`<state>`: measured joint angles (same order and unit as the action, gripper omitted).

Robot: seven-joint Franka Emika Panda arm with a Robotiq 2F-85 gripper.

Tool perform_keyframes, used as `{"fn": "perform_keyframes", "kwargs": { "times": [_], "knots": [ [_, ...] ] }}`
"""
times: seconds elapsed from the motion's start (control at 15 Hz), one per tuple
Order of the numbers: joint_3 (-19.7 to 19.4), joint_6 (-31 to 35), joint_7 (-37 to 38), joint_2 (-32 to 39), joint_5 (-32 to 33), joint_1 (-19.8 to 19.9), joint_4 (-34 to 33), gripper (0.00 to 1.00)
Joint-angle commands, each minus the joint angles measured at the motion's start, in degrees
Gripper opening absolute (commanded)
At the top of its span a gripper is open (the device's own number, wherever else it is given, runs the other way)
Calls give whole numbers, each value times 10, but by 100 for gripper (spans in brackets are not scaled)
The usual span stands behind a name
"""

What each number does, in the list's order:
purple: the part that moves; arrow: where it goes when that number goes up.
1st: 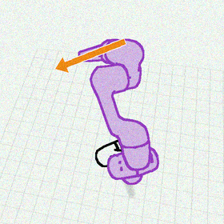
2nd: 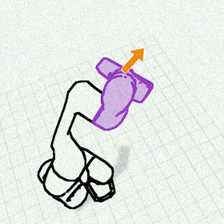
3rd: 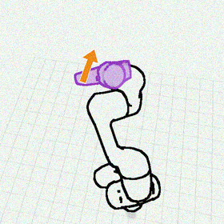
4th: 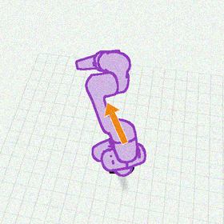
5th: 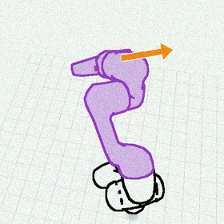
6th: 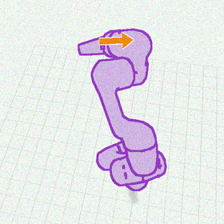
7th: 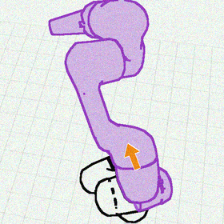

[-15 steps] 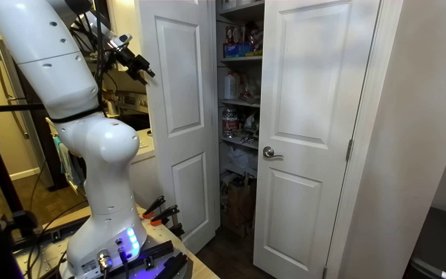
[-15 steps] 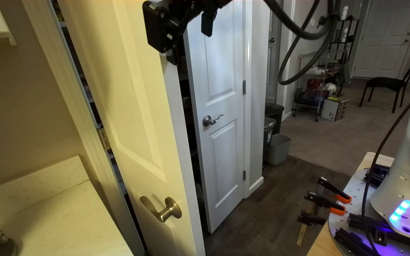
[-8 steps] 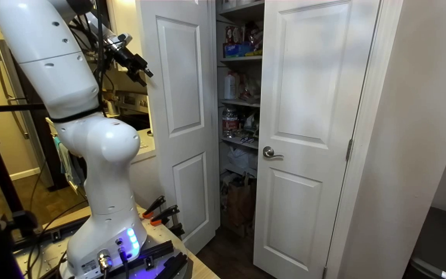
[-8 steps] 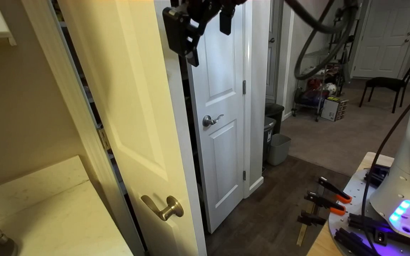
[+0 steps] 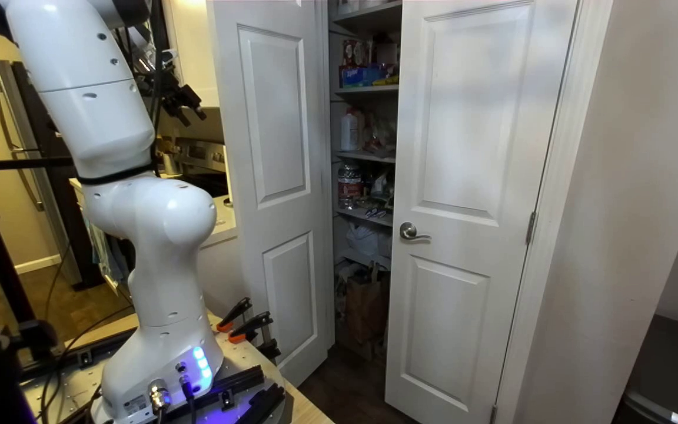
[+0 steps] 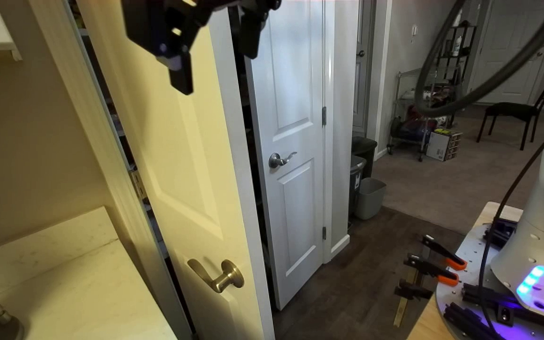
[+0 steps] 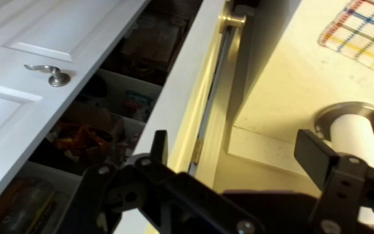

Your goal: Close the door

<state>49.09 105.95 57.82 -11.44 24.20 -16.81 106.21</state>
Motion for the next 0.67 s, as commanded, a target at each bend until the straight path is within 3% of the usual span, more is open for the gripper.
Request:
{"fn": "perform_keyframes", "kwargs": {
  "times": [0.0,0.27,0.6],
  "knots": [
    [-7,67,-15,24,-6,-5,-9,100],
    [-10,77,-15,38,17,-1,-7,100],
    [-20,72,-6,25,102,1,5,100]
  ]
}}
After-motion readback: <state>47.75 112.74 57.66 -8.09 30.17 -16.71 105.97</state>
